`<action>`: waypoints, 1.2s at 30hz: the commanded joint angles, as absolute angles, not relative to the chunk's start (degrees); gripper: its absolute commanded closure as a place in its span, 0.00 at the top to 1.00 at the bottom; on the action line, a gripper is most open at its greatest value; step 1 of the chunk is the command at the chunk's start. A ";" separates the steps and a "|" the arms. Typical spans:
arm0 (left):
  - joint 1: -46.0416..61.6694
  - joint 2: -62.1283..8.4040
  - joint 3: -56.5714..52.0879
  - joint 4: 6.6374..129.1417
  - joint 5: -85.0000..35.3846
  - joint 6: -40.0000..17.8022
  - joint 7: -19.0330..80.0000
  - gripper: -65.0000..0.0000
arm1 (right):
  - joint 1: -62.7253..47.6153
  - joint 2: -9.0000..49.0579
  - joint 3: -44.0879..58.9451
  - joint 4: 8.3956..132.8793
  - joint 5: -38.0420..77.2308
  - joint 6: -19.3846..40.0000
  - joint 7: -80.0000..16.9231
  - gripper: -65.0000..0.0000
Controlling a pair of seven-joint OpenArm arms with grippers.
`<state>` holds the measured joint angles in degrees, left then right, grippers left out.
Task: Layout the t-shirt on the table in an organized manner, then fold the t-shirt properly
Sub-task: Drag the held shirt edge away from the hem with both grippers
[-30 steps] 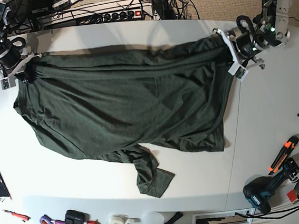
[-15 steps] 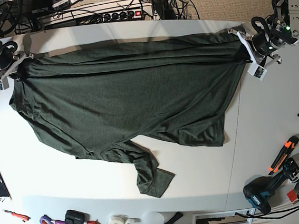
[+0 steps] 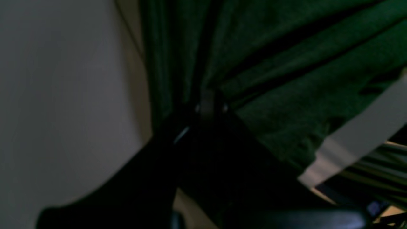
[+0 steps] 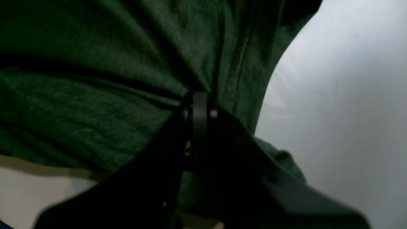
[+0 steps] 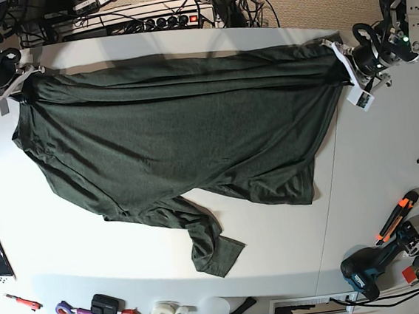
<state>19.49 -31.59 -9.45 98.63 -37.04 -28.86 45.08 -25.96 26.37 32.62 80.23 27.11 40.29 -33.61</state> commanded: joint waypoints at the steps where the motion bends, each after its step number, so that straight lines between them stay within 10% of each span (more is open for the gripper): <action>1: 19.68 -32.40 -9.74 99.09 -37.54 -29.63 46.72 0.00 | -27.97 26.52 32.36 79.50 22.02 40.00 -41.01 0.00; 36: 18.09 -32.56 -9.74 99.07 -39.03 -32.88 45.50 0.00 | -39.07 21.80 36.49 89.36 19.92 40.00 -41.76 0.00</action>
